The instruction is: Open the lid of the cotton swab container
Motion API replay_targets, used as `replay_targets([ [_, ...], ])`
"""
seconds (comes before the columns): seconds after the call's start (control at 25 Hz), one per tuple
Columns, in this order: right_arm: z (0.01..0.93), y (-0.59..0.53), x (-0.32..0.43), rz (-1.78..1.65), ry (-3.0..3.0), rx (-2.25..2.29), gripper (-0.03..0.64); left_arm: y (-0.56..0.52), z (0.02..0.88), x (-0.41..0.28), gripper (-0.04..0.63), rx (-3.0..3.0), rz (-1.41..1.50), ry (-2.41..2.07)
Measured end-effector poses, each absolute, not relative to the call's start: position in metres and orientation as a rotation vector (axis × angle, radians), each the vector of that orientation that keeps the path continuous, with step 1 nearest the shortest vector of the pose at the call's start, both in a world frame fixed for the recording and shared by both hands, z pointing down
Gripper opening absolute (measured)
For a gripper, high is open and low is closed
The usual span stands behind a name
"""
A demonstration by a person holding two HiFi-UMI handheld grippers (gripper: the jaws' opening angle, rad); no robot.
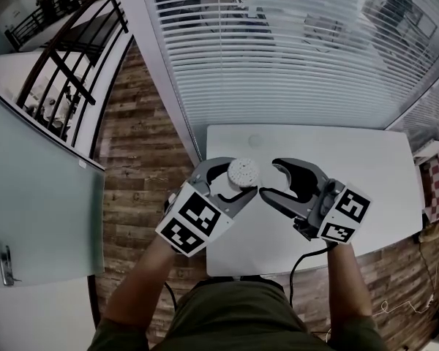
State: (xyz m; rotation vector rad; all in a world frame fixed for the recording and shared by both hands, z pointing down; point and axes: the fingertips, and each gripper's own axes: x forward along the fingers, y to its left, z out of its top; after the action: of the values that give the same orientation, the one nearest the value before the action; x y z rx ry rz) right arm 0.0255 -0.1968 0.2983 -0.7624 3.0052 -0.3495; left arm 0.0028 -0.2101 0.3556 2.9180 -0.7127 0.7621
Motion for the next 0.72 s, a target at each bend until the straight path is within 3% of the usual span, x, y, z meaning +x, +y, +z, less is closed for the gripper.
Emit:
replay_targets([
  [0.72, 0.272, -0.17, 0.074, -0.472, 2.764, -0.815, 0.272, -0.213, 0.344, -0.004, 0.264, 2.904, 0.785, -0.823],
])
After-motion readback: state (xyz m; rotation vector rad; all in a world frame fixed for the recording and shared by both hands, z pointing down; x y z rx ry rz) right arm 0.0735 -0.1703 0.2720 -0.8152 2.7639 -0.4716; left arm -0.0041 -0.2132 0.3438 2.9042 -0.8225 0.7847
